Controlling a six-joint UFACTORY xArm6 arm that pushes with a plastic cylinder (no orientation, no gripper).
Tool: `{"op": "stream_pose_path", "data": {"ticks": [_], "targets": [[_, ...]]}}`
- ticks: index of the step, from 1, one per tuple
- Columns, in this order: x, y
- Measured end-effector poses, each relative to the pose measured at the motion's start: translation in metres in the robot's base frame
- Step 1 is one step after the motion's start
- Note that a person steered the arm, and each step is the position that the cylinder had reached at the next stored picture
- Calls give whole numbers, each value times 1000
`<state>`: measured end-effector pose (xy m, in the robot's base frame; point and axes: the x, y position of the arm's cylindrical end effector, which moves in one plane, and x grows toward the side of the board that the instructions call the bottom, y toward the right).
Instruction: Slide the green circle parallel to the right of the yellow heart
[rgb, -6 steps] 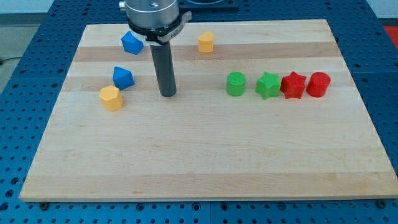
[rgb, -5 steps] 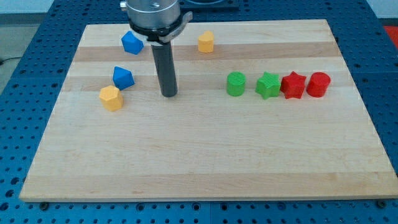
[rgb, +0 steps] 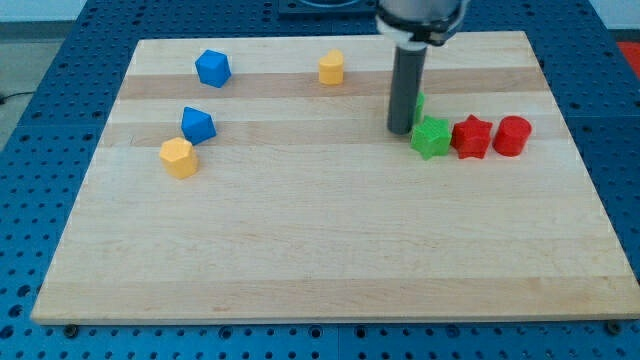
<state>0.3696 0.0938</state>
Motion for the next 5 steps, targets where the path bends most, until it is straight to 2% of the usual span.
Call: {"op": "stream_pose_path", "data": {"ticks": [1, 2, 3, 5], "targets": [[-26, 22], [-34, 32], [-36, 17], [-74, 48]]}}
